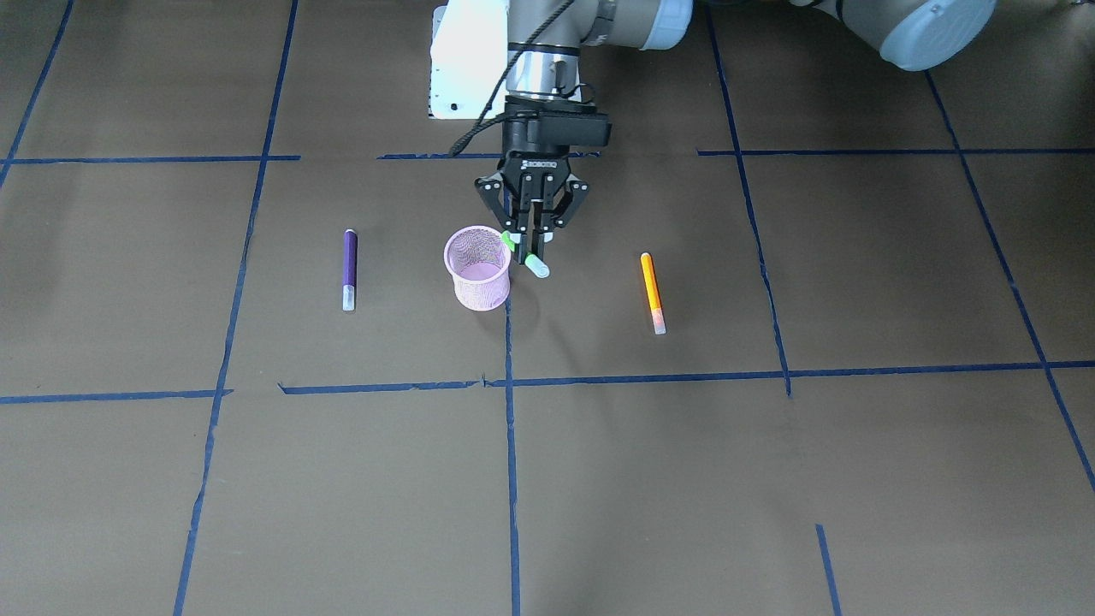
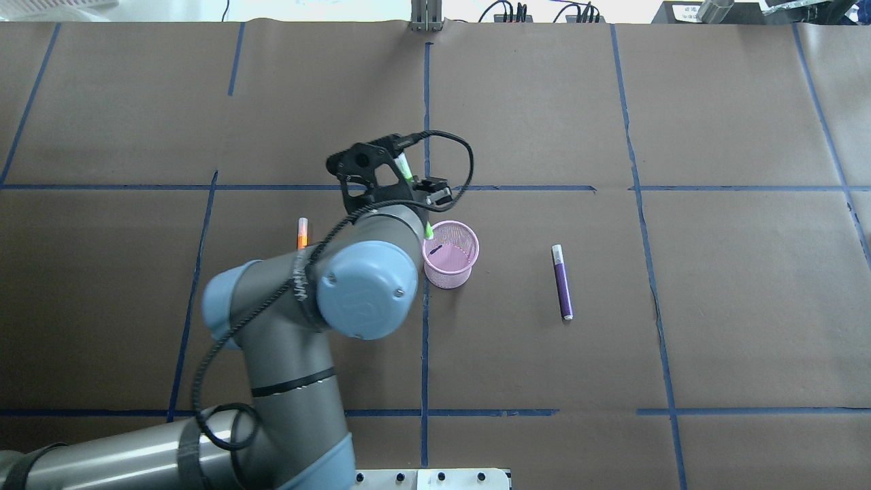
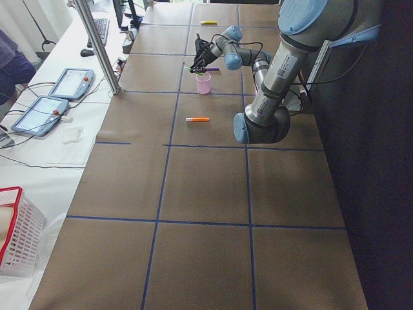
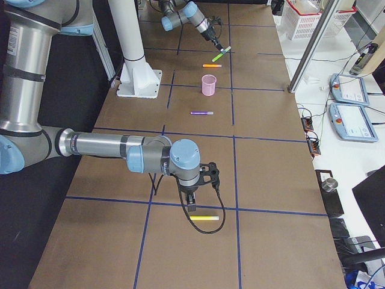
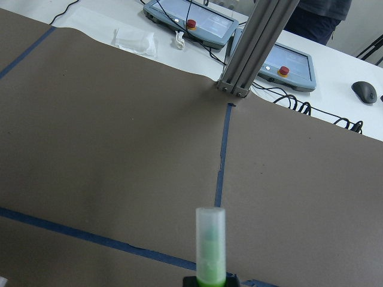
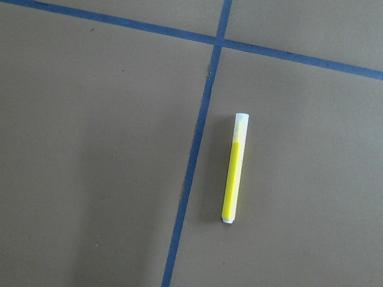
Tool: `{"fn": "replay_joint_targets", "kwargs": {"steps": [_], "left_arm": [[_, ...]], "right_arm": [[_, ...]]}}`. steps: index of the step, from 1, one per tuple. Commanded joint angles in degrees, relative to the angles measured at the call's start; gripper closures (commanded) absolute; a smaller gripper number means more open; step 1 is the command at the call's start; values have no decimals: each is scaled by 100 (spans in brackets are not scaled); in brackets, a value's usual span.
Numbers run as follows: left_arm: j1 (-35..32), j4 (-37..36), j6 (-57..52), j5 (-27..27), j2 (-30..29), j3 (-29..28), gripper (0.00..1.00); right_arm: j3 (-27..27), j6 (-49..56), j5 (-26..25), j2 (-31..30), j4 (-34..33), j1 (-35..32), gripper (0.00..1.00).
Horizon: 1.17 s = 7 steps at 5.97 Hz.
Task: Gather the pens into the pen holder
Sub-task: 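Carry the green marker with the left gripper over the pink cup and drop it in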
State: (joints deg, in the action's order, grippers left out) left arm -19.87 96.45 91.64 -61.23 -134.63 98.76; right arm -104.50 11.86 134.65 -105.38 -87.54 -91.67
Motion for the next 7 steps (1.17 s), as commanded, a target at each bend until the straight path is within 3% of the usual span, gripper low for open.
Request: {"fn": "replay_joint_targets", "kwargs": {"steps": [1, 4, 5, 6, 7], "left_arm": [[237, -30, 214, 207, -256, -427, 100], [387, 14, 214, 243, -265, -638, 98], [387, 40, 179, 226, -291, -665, 82], [387, 49, 144, 217, -352, -656, 49], [378, 49, 135, 164, -397, -630, 32]], "right_arm": [[0, -8, 0, 0, 1, 0, 0], [0, -26, 0, 0, 0, 0, 0], [0, -34, 0, 0, -8, 0, 0], [0, -34, 0, 0, -8, 0, 0], [0, -34, 0, 0, -8, 0, 0]]}}
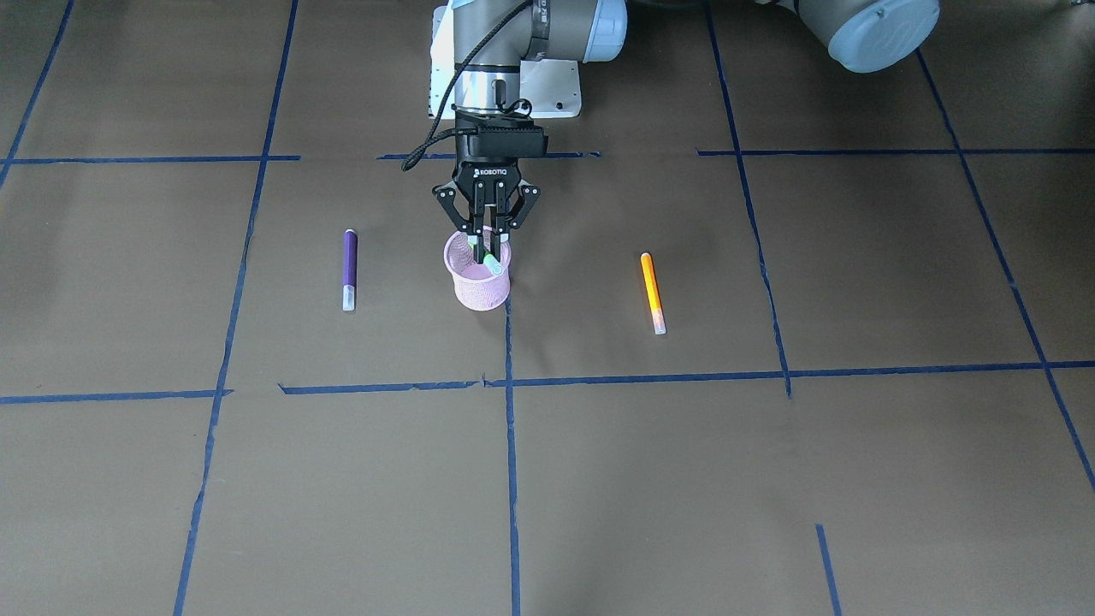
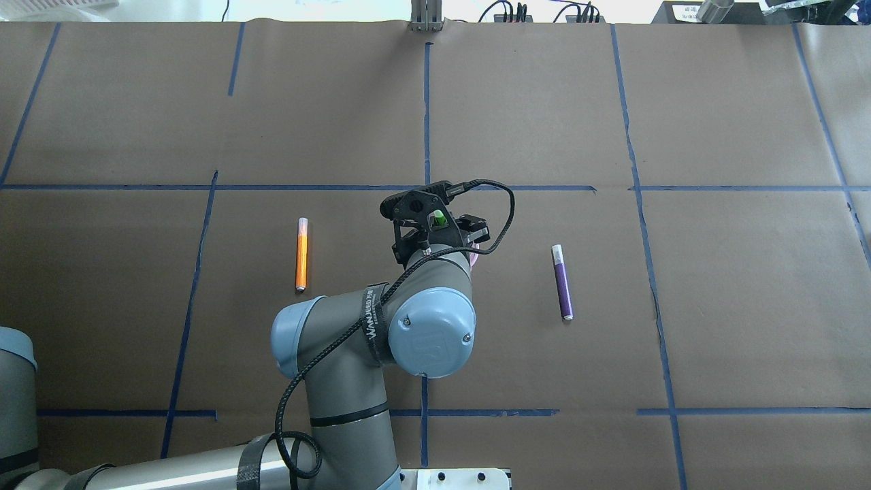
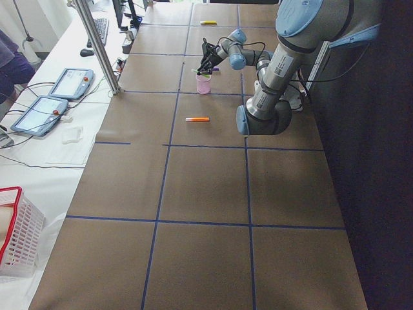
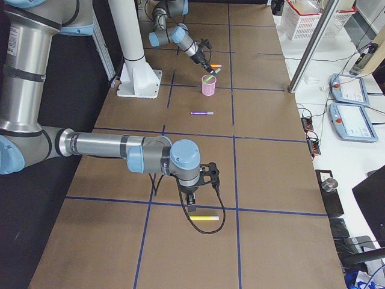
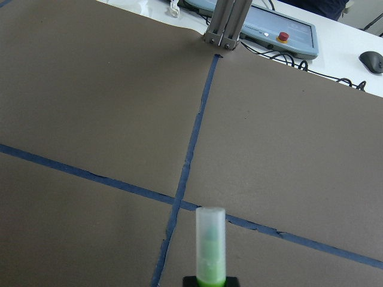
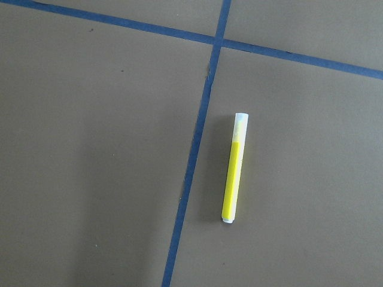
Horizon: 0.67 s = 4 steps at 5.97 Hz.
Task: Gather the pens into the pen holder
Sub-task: 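Carry the green marker with the left gripper over the pink cup and drop it in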
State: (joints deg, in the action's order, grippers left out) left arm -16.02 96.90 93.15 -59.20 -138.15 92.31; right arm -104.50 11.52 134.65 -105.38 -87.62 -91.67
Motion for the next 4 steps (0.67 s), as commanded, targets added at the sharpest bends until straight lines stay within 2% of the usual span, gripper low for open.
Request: {"fn": "replay_joint_targets", "kwargs": {"steps": [1, 2, 3, 4], "left_arm": [[-7, -31, -295, -57, -63, 33, 5], [-111, -83, -837, -379, -63, 120, 1], [-434, -84, -1086, -1278, -19, 173, 1], [-855, -484, -1576, -2314, 138, 495, 1]], "right_arm": [[0, 8, 0, 0, -1, 0, 0], [0, 16, 0, 9, -1, 0, 0], [9, -1, 0, 35, -9, 0, 0], [9, -18, 0, 44, -9, 0, 0]]}}
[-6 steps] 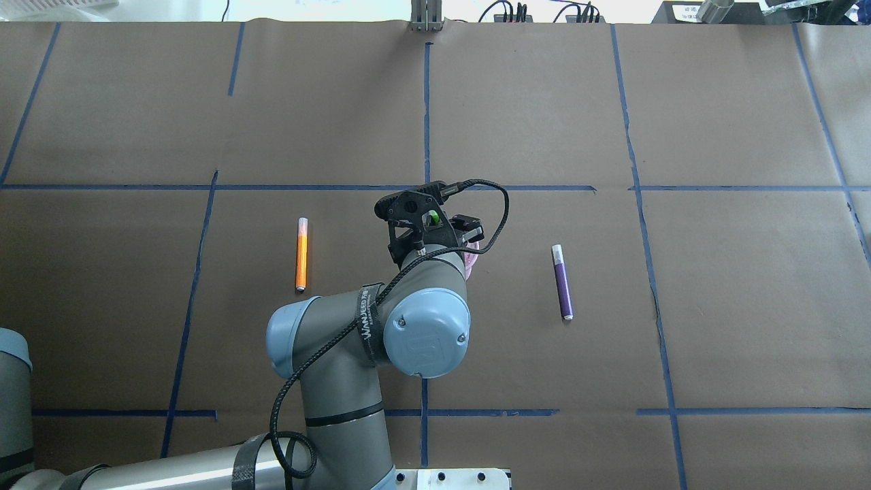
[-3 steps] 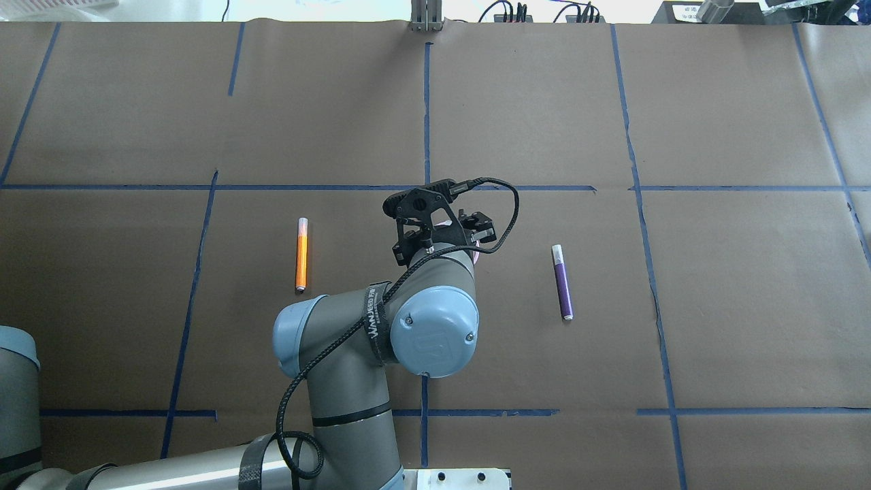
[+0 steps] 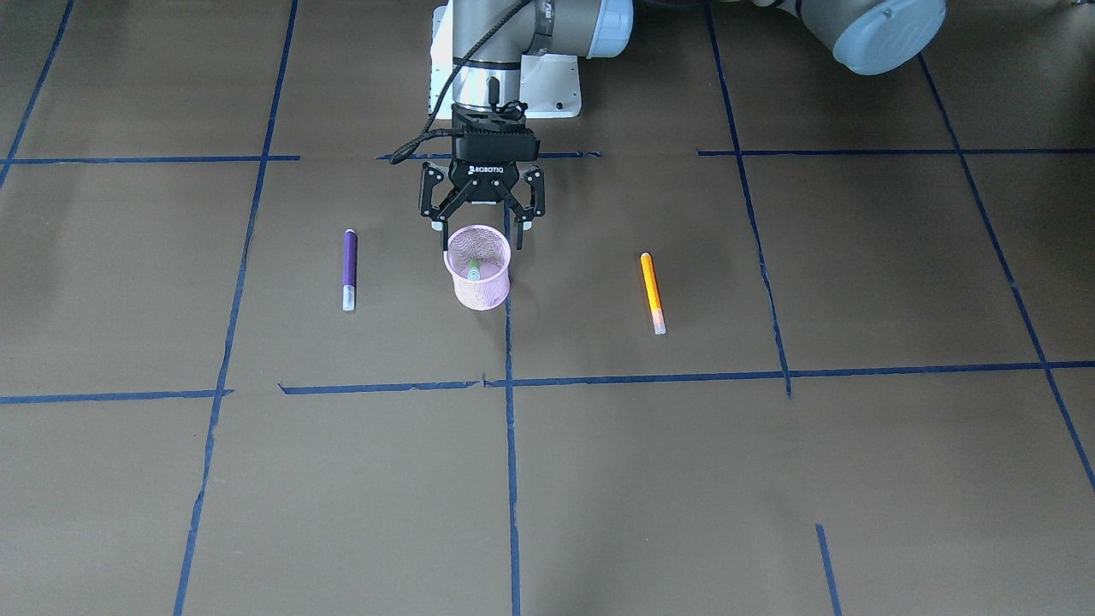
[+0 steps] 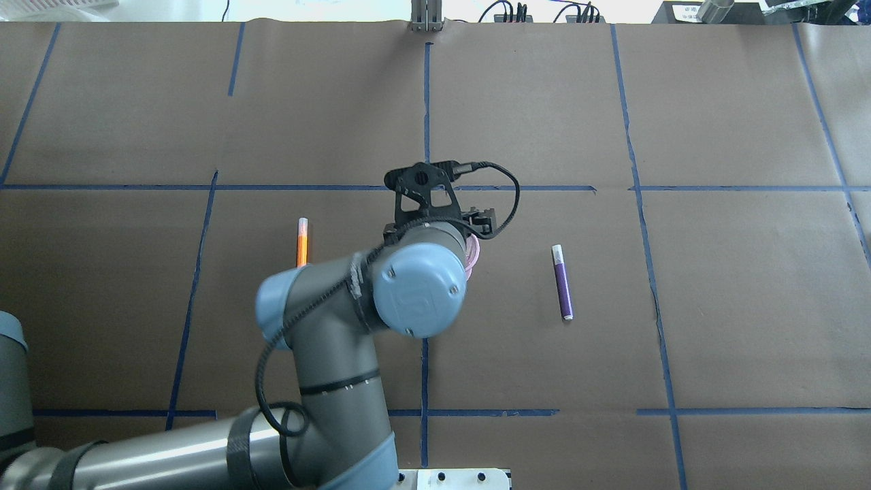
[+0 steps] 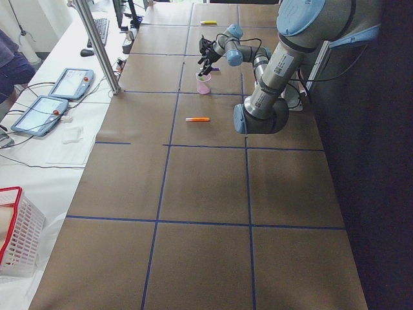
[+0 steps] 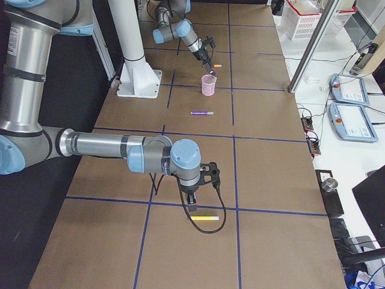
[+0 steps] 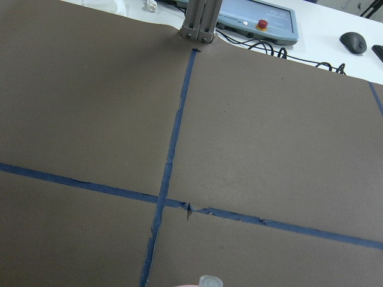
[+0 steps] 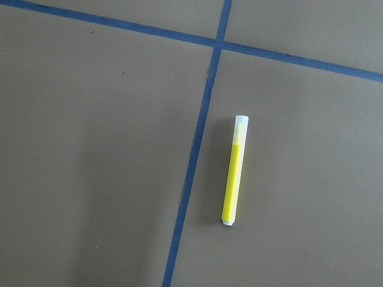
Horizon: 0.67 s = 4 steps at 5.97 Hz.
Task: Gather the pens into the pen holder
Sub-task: 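Carry the green marker with the left gripper over the pink cup and drop it in, then move the left gripper to the orange marker while the right gripper grasps the yellow highlighter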
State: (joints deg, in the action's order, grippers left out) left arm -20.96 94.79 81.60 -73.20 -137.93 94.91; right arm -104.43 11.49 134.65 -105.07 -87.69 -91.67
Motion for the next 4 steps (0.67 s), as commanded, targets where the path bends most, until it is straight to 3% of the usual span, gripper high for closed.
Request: {"fn": "replay_joint_targets", "kwargs": {"steps": [1, 3, 4], "left_arm": [[-747, -912, -1270, -1795, 274, 621, 1], [-1687, -1103, -3079, -3667, 1000, 984, 1], [-2075, -1042, -3933, -4258, 1405, 1177, 1]], "right_arm": [[11, -24, -9, 4, -19, 0, 0], [517, -128, -35, 31, 294, 9, 0], [1234, -1078, -53, 39, 1611, 70, 2]]}}
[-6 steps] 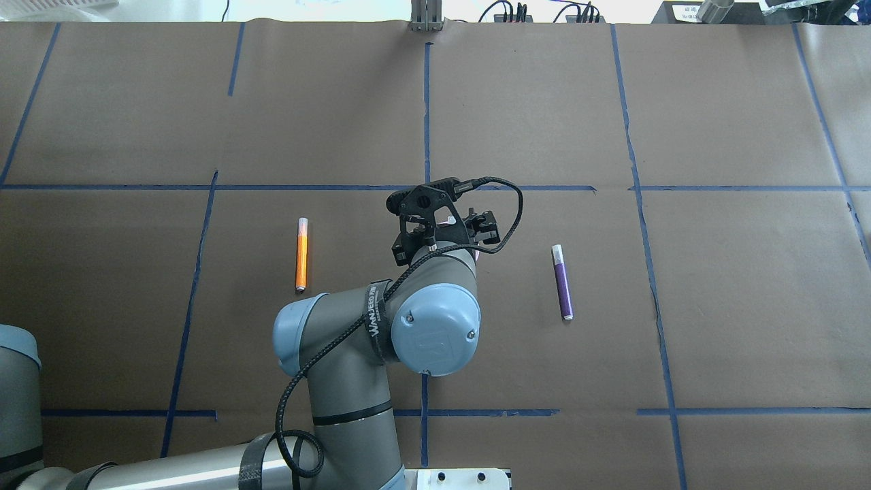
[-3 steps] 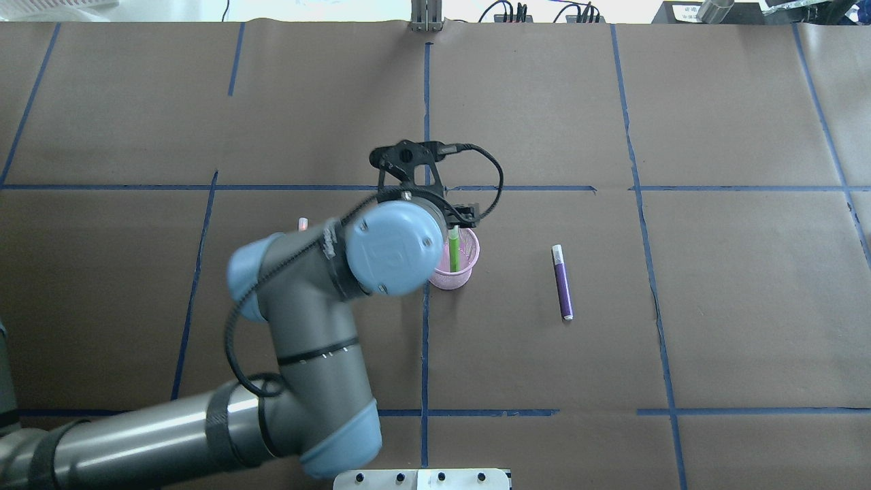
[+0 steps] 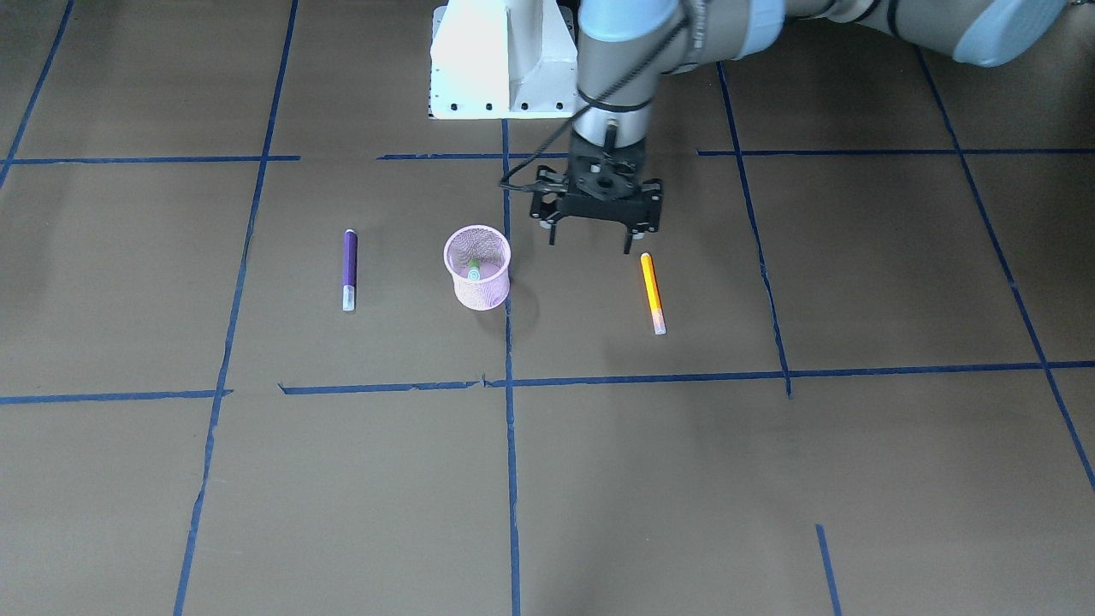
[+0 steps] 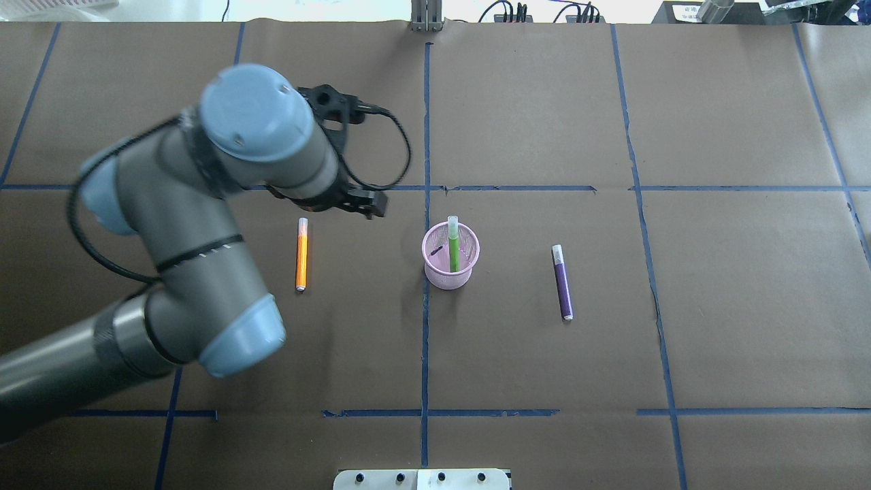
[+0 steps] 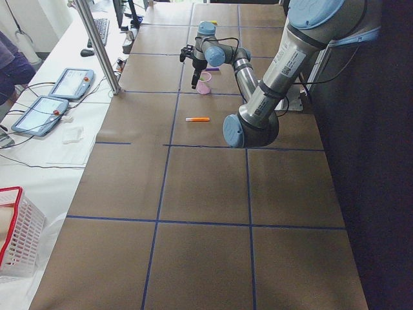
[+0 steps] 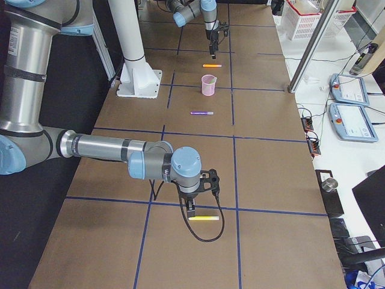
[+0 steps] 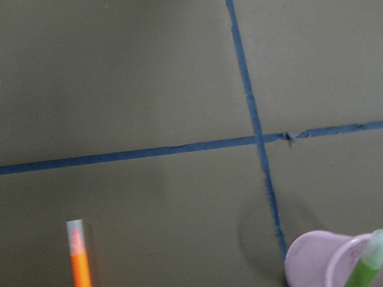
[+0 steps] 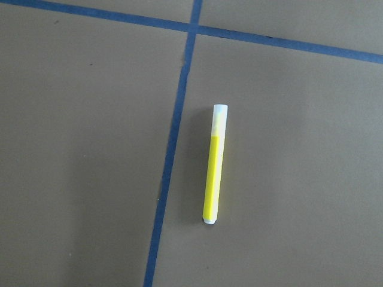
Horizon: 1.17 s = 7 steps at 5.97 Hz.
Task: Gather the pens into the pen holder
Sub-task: 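Move the left gripper to the orange marker while the right gripper grasps the yellow highlighter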
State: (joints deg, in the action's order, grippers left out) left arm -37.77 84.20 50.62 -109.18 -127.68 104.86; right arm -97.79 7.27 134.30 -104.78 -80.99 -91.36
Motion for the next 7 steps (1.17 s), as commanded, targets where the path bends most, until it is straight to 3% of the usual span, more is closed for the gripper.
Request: {"fn": "replay_joint_targets", "kwargs": {"steps": [1, 4, 7], "left_arm": [[-442, 9, -948, -744, 619, 427, 1], [-442, 9, -896, -727, 665, 588, 0], [-442, 9, -852, -727, 674, 649, 0]], "right_arm": [[1055, -1613, -157, 132, 1884, 553, 6], [2533, -1658, -290, 1133, 2306, 1084, 21], [2827, -1658, -290, 1320, 2307, 1375, 26]]}}
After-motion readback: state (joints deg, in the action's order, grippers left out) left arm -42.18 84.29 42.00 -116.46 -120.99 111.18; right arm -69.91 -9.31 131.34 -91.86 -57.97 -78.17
